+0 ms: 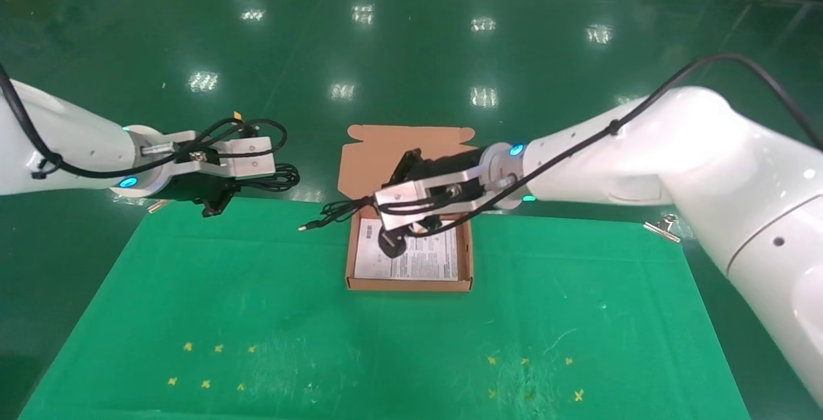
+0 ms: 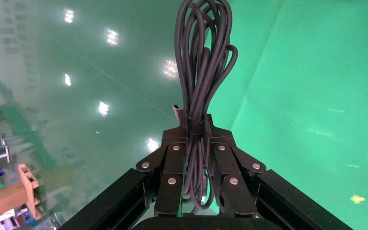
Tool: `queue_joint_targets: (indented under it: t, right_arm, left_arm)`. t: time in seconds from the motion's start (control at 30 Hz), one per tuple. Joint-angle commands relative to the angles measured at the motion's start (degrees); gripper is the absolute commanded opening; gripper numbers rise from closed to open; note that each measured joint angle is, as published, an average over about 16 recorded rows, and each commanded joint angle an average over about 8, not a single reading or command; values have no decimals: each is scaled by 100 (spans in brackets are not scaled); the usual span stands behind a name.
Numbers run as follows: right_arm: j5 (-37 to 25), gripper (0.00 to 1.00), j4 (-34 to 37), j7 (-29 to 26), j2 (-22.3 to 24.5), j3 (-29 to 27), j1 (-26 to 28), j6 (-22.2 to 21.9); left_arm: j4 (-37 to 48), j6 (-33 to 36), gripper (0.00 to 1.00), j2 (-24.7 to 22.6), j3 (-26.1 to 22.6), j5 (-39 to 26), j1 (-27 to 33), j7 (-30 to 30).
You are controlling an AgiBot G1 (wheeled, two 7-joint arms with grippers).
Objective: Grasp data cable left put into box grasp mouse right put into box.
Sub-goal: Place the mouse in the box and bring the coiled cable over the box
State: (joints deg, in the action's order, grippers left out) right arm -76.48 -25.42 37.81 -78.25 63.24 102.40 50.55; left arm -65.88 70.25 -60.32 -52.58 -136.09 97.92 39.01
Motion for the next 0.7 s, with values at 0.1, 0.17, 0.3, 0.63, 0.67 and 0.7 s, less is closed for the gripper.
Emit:
queue_joint_targets:
  t: [0.1, 0.17, 0.3, 0.63, 0.67, 0.7]
  right_arm:
    - [247, 0, 24, -73, -2, 90, -164, -121]
    - [406, 0, 109, -139, -1, 93, -270, -279]
    - [721, 0, 345, -324, 2, 64, -523, -768]
    - [1194, 0, 624, -739, 1, 163, -971, -1604]
    - [1225, 0, 622, -771, 1, 188, -996, -1629]
    - [1256, 0, 619, -804, 0, 212, -1020, -1650]
  left_arm:
    - [-4, 1, 0, 1, 0, -1, -1, 3]
    - [-5, 2, 0, 1, 0, -2, -1, 4]
    - [-5, 2, 0, 1, 0, -2, -1, 4]
    - [-6, 2, 0, 1, 0, -2, -1, 4]
    - [-6, 2, 0, 1, 0, -2, -1, 4]
    - [-6, 2, 0, 1, 0, -2, -1, 4]
